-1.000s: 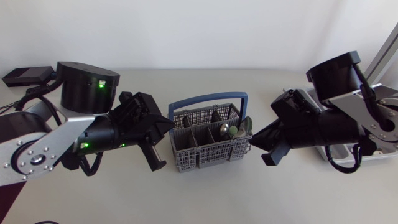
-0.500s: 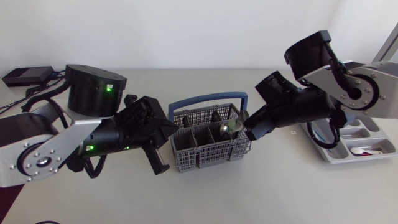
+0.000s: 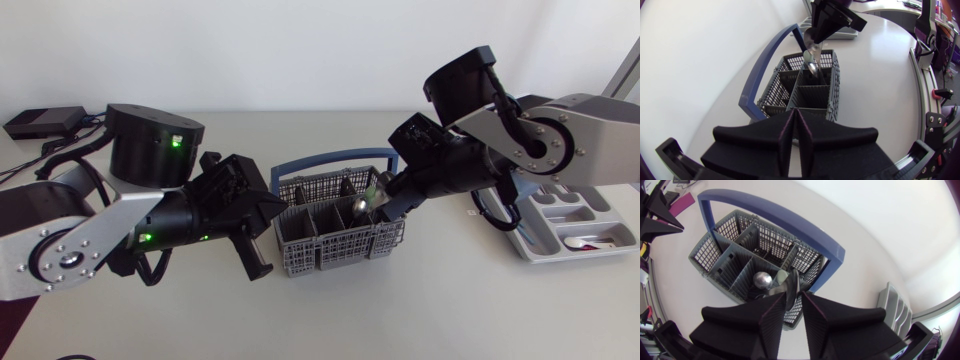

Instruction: Sort the cutlery from the basket into the organizer compartments.

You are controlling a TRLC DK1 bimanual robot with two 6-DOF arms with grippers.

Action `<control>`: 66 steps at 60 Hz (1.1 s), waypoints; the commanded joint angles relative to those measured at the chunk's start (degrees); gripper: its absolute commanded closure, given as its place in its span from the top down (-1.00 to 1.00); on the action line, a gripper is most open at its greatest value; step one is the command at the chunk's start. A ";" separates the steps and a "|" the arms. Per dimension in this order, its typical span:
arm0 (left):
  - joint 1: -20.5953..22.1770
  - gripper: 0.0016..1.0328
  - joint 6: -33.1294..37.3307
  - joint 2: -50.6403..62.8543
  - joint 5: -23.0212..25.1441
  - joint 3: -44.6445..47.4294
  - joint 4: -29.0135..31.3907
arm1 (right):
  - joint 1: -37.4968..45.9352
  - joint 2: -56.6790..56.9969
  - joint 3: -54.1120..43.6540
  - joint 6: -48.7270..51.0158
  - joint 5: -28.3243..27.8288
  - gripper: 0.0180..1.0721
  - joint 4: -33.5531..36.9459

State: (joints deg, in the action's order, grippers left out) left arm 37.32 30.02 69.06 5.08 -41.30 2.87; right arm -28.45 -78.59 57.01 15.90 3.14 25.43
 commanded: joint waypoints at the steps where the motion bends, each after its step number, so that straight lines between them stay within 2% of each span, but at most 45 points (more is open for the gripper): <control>1: 0.30 -0.86 -0.84 0.29 -0.34 -0.19 -0.68 | -0.64 -0.95 1.17 0.71 1.17 -0.47 -1.08; 9: 0.12 -0.86 -0.84 0.11 -0.34 -0.10 -0.68 | -1.44 -1.57 0.55 0.97 2.93 -0.49 -3.02; 17: 0.12 -0.86 -0.93 0.11 -0.34 -0.01 -0.85 | -2.58 -2.01 0.29 1.59 4.77 -0.65 -3.46; 21: 0.12 -0.86 -0.93 0.11 -0.34 0.25 -0.94 | -3.02 -2.01 0.12 2.03 5.48 -0.66 -3.81; 29: -0.06 -0.86 -0.93 0.11 -0.34 0.25 -1.03 | -4.07 -2.01 -0.15 3.17 6.71 -0.89 -3.90; 34: -0.06 -0.86 -0.93 0.03 -0.34 0.25 -1.03 | -5.04 -1.83 -0.68 3.87 8.73 -0.89 -4.16; 66: -0.32 -0.86 -1.10 -0.15 -0.34 0.43 -1.03 | -9.79 3.79 -2.17 9.06 11.72 -0.89 -3.63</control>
State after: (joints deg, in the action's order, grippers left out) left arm 37.32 29.82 69.06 5.08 -41.30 2.48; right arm -37.15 -76.90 56.23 22.70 12.97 21.32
